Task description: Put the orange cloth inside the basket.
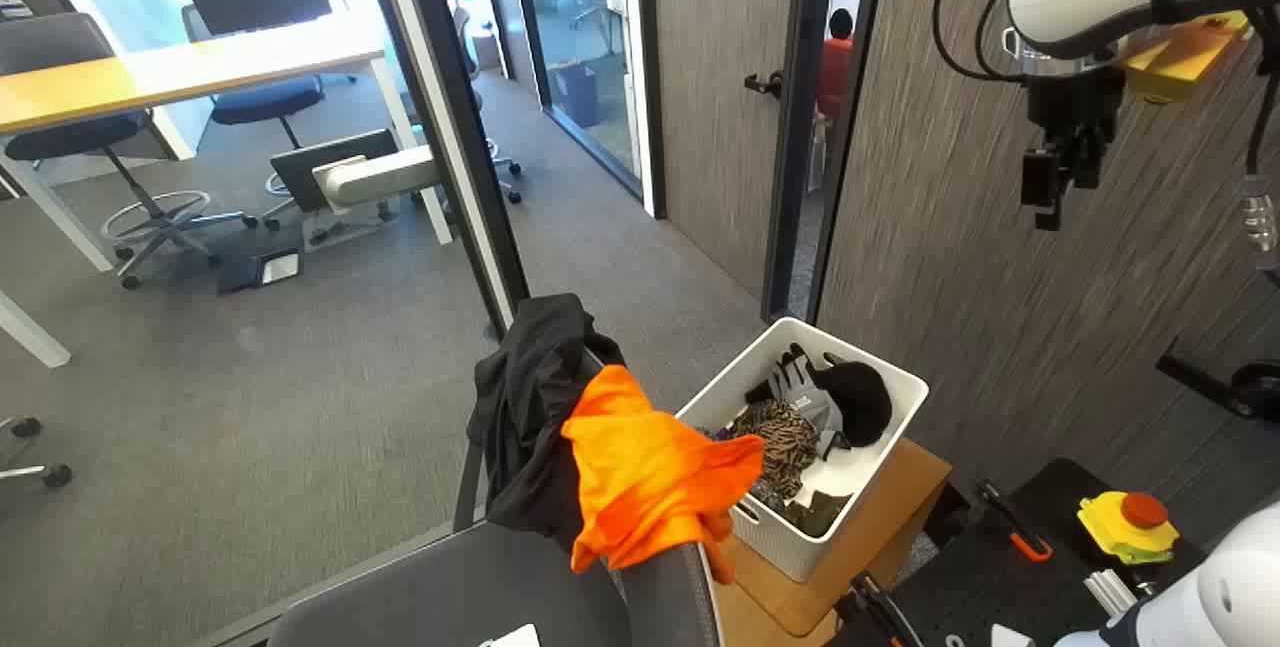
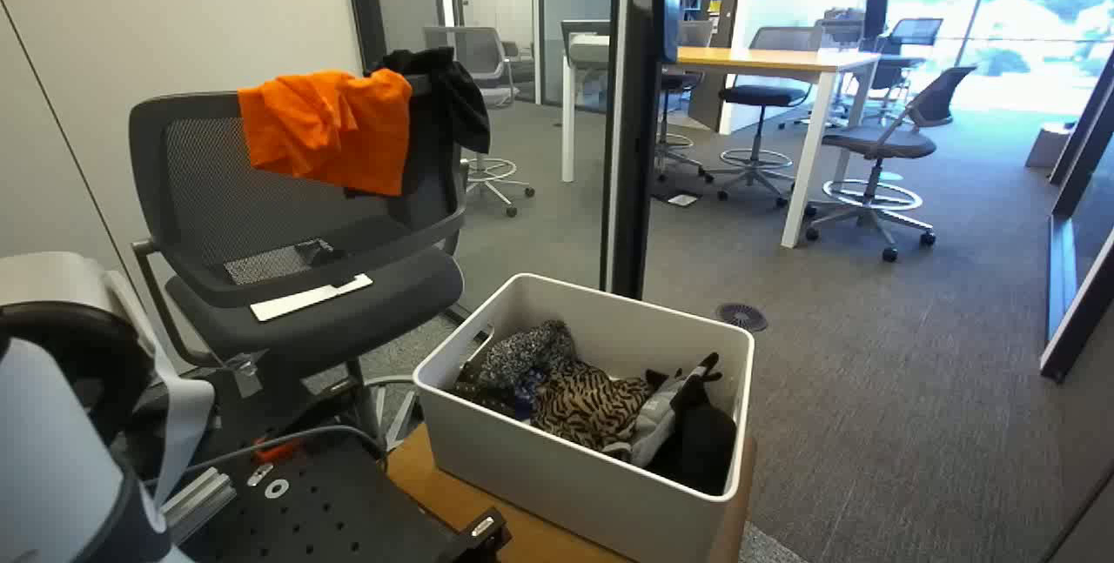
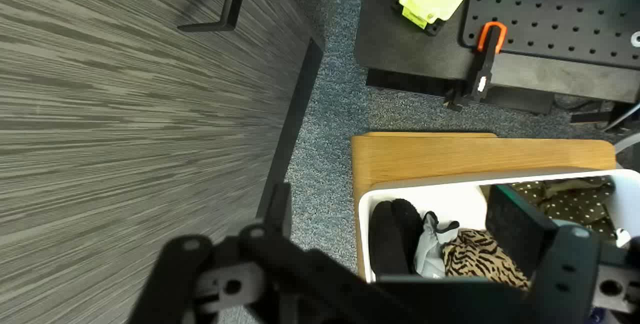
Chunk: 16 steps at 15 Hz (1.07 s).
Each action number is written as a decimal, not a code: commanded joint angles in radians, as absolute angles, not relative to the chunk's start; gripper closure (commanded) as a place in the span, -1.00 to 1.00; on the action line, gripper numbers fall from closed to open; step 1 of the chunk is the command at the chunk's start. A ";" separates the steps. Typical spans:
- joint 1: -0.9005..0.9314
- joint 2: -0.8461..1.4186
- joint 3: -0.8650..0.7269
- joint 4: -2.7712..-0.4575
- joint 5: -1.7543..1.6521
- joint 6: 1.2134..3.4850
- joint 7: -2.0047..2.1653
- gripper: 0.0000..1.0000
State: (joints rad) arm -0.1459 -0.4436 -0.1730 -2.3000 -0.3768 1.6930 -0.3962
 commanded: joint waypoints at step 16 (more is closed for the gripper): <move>0.047 -0.460 -0.054 -2.327 -0.182 1.700 -0.366 -1.00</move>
State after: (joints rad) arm -0.0136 -0.4495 -0.0820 -2.3337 -0.2622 1.7018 -0.3644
